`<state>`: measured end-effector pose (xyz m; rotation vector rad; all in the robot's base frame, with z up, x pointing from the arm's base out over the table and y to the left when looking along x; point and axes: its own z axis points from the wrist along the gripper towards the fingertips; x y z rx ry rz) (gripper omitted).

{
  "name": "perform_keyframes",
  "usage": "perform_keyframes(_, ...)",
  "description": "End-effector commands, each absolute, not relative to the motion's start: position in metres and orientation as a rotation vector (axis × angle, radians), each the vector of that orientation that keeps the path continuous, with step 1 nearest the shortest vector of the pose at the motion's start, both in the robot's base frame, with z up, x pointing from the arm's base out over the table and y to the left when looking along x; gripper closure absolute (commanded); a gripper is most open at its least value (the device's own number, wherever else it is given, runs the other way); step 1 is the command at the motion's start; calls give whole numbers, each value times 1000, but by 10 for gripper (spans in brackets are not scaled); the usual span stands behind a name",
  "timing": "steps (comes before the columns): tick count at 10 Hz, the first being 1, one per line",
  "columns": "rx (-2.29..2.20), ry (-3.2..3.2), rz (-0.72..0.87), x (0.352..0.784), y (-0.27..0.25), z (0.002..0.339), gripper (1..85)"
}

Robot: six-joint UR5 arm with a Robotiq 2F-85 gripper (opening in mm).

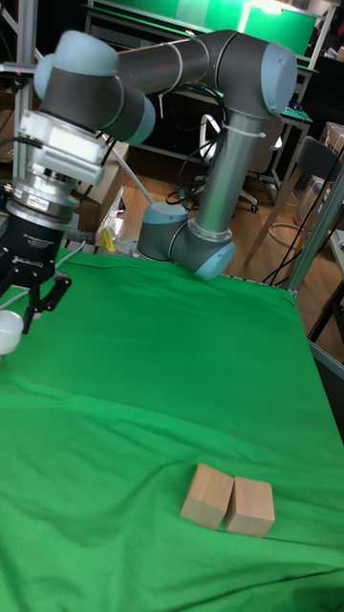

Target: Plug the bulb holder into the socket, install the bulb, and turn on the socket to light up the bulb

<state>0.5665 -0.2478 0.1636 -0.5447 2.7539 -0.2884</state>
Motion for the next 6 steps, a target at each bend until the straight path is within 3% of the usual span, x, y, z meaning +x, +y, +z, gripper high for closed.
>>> perform_keyframes(1,-561,2748,-284,549,-274,153,847)
perform_keyframes(6,-553,2764,-322,560,-259,138,847)
